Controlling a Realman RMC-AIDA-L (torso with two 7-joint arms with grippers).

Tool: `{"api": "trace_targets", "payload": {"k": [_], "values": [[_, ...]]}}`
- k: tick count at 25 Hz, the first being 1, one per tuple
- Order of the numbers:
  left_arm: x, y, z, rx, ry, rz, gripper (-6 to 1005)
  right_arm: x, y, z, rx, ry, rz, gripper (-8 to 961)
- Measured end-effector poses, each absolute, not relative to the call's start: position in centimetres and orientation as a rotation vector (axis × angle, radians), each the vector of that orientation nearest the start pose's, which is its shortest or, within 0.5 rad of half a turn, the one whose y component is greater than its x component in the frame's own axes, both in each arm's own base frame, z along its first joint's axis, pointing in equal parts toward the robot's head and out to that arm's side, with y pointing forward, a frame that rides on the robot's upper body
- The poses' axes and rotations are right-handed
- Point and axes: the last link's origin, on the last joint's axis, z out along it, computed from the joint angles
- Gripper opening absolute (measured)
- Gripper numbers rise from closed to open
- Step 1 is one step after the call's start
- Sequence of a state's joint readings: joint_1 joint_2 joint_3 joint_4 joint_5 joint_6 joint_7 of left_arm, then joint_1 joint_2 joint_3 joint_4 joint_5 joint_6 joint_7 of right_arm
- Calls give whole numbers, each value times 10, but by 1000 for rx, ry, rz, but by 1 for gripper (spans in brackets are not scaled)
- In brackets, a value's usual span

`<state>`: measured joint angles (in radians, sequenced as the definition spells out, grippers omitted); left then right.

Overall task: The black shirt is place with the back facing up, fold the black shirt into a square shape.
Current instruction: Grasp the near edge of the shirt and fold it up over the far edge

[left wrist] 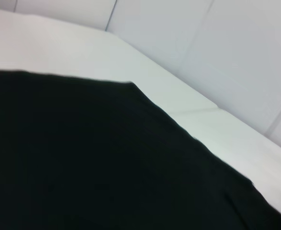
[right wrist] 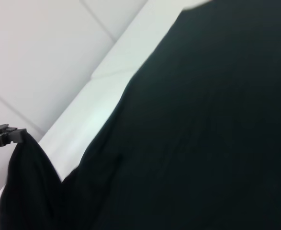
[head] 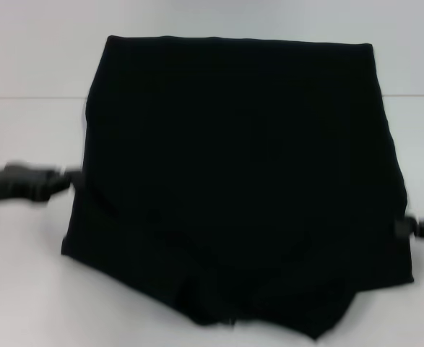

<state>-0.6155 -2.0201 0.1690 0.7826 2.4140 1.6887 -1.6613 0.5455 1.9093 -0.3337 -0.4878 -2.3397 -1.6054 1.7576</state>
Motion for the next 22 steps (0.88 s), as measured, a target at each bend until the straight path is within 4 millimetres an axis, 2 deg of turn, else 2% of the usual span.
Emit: {"api": "trace_targets", "payload": {"k": [4,9,15,22], "values": [[-280,383,75,-2412,-1039,-607,35,321,352,60,-2382,1353,605,41],[-263,423,70,-2321,-1017,-568,40,309,391,56,-2268,1329,565,45],[-252,457,63,-2217,-984,-444,46,289,433,45,-2165,1275,516,60],[-239,479,67,-2146,-926,-395,54,262,466,53,-2110,1205,511,78]]}}
